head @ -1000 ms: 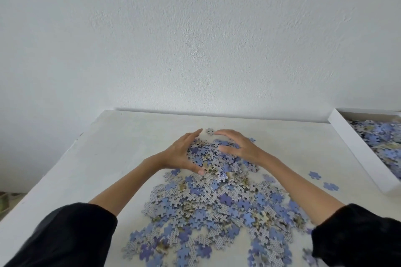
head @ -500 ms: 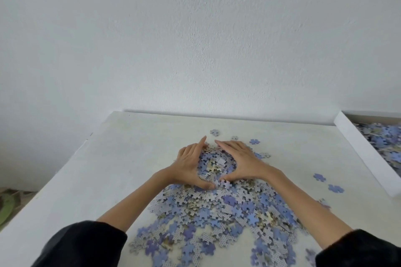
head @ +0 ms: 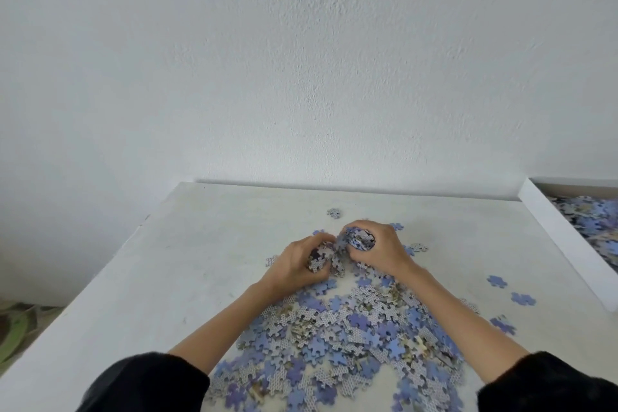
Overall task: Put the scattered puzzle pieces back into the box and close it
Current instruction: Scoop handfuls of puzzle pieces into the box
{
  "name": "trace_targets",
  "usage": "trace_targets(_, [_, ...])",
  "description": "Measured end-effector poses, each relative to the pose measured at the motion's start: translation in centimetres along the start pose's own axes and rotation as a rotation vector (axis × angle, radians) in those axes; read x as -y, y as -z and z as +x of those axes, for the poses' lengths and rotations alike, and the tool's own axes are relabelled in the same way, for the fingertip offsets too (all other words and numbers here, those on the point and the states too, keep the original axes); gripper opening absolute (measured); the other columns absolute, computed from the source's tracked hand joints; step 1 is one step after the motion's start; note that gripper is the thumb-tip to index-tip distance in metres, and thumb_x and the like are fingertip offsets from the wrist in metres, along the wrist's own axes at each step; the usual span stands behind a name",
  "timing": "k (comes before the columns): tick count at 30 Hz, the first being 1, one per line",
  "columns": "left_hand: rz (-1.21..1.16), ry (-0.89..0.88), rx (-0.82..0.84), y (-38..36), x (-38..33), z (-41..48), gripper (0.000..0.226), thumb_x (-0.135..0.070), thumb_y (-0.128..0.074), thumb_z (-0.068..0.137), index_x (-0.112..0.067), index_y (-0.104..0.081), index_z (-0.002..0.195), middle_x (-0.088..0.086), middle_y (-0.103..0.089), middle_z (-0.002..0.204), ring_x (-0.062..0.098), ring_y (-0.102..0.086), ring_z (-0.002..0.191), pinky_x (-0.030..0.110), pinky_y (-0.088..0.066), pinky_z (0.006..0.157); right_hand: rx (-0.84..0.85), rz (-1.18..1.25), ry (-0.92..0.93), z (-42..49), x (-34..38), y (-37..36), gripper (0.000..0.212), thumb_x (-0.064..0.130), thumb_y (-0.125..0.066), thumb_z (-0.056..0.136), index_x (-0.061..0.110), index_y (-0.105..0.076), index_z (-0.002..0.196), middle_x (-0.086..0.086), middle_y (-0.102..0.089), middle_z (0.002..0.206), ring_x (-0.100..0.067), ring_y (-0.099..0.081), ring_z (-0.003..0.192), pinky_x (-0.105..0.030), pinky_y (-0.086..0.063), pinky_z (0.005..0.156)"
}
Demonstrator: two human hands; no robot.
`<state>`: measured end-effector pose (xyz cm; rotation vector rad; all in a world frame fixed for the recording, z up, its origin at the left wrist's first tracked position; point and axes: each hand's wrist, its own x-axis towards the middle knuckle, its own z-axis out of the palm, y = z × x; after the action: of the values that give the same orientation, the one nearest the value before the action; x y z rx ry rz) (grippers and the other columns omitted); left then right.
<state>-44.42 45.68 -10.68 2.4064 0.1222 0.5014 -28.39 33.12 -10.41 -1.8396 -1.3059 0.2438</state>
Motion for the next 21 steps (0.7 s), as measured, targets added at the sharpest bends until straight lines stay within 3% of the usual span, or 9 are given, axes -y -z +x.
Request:
trace_targets(2, [-0.051,-0.013,-0.030,0.1,-0.2,0.1,0.033,-0.023,-0.058,0.084,-0.022,-0.053,0.116,-0.013,-0.063,0.102,0.007,-0.056,0.060,0.021,-0.051,0.060,-0.007,0.060,-0.002,-0.1,0.4,0.5,0.031,0.009,-0.070,0.073,0.021,-0.067,0.101,0.009,-0.068,0.100,0.000,-0.061,0.096,-0.021,-0.047,0.091])
trace_targets(5, [-0.061,-0.052,-0.044,0.1,-1.0,0.3,0.037,-0.022,-0.056,0.084,-0.024,-0.055,0.120,-0.013,-0.063,0.108,0.004,-0.056,0.062,0.013,-0.048,0.066,-0.034,0.127,0.007,-0.4,1.0,1.8,0.033,0.007,-0.070,0.075,0.029,-0.066,0.101,0.016,-0.067,0.101,0.007,-0.059,0.099,-0.015,-0.044,0.091])
trace_targets(8, [-0.089,-0.099,-0.054,0.3,-2.1,0.8,0.032,-0.021,-0.056,0.083,-0.029,-0.061,0.113,-0.008,-0.067,0.101,0.011,-0.064,0.082,0.023,-0.052,0.078,-0.034,0.205,0.013,-0.8,1.6,3.5,0.031,0.006,-0.069,0.078,0.026,-0.067,0.102,0.013,-0.068,0.100,0.003,-0.063,0.088,-0.014,-0.047,0.079])
trace_targets(11, [-0.144,-0.108,-0.068,0.3,-3.5,1.5,0.028,-0.017,-0.058,0.082,-0.024,-0.063,0.108,-0.009,-0.067,0.101,0.005,-0.063,0.093,0.020,-0.051,0.084,-0.028,0.263,0.021,-1.1,2.1,5.2,0.024,0.008,-0.070,0.078,0.022,-0.069,0.097,0.006,-0.070,0.091,-0.006,-0.065,0.074,-0.018,-0.047,0.067])
trace_targets(15, [-0.194,-0.113,-0.092,-0.2,-5.2,2.5,0.025,-0.018,-0.061,0.081,-0.027,-0.062,0.104,-0.014,-0.066,0.102,0.017,-0.065,0.086,0.033,-0.053,0.079,-0.045,0.291,0.051,-1.9,2.3,7.3,0.017,0.016,-0.069,0.076,0.023,-0.069,0.092,0.000,-0.070,0.091,-0.021,-0.066,0.081,-0.031,-0.052,0.071])
trace_targets(18, [-0.217,-0.126,-0.092,-0.9,-6.8,3.2,0.025,-0.021,-0.061,0.081,-0.034,-0.061,0.103,-0.020,-0.066,0.099,0.018,-0.064,0.081,0.033,-0.054,0.075,-0.057,0.292,0.062,-2.8,2.2,9.0,0.017,0.017,-0.069,0.075,0.022,-0.069,0.092,0.003,-0.070,0.092,-0.016,-0.066,0.083,-0.024,-0.050,0.072])
trace_targets(21, [-0.223,-0.134,-0.085,-2.1,-8.2,4.1,0.022,-0.024,-0.060,0.082,-0.032,-0.062,0.103,-0.012,-0.066,0.099,0.034,-0.060,0.071,0.044,-0.051,0.068,-0.067,0.301,0.061,-3.9,1.9,11.1,0.018,0.016,-0.068,0.075,0.021,-0.069,0.092,0.001,-0.070,0.091,-0.022,-0.066,0.082,-0.029,-0.052,0.070])
